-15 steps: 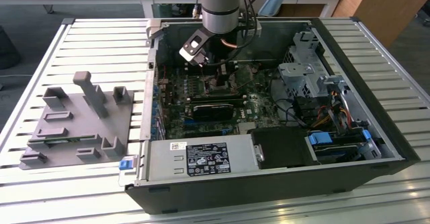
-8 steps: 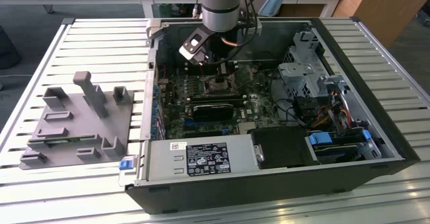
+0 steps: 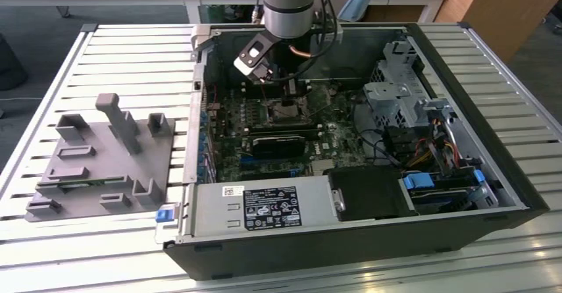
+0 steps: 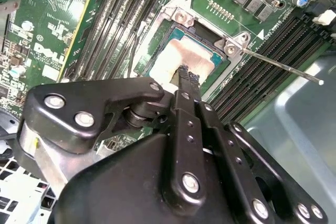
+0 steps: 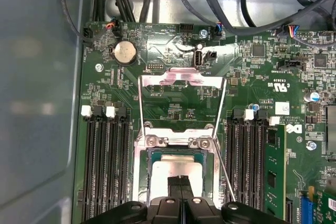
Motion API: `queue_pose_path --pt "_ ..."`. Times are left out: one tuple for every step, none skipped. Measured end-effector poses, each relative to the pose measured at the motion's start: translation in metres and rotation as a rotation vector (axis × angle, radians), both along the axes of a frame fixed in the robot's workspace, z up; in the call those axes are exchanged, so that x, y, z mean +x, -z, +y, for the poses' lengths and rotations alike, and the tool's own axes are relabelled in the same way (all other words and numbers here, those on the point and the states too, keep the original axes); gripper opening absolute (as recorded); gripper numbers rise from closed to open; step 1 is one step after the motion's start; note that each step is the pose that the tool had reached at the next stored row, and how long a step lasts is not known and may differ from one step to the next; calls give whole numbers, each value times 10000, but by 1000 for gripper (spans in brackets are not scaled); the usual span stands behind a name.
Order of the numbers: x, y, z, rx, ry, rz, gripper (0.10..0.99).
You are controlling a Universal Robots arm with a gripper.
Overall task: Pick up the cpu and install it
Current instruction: 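Place the cpu into insertion slot, then close the cpu cover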
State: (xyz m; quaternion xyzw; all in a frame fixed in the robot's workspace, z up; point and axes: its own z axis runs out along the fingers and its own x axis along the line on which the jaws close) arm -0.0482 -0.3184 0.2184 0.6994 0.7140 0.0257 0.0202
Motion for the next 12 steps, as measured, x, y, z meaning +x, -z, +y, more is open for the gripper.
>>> queue_pose_path --pt "0 -3 0 -2 0 1 106" --pt "0 -9 -1 -4 0 2 106" --pt "0 -17 -1 -3 0 2 106" --pt "0 -26 -1 -2 0 1 106" --pt "0 -39 -1 -3 0 1 106" --pt "0 -55 -1 -3 0 2 106" --pt "0 -72 -1 -3 0 2 106" --pt "0 -84 -1 -3 0 2 106" --pt "0 -91 -1 -3 0 2 106" --pt "0 -99 -1 -3 0 2 106" --pt "0 -108 -1 -3 0 2 106" --pt "0 -116 -1 -3 0 2 106"
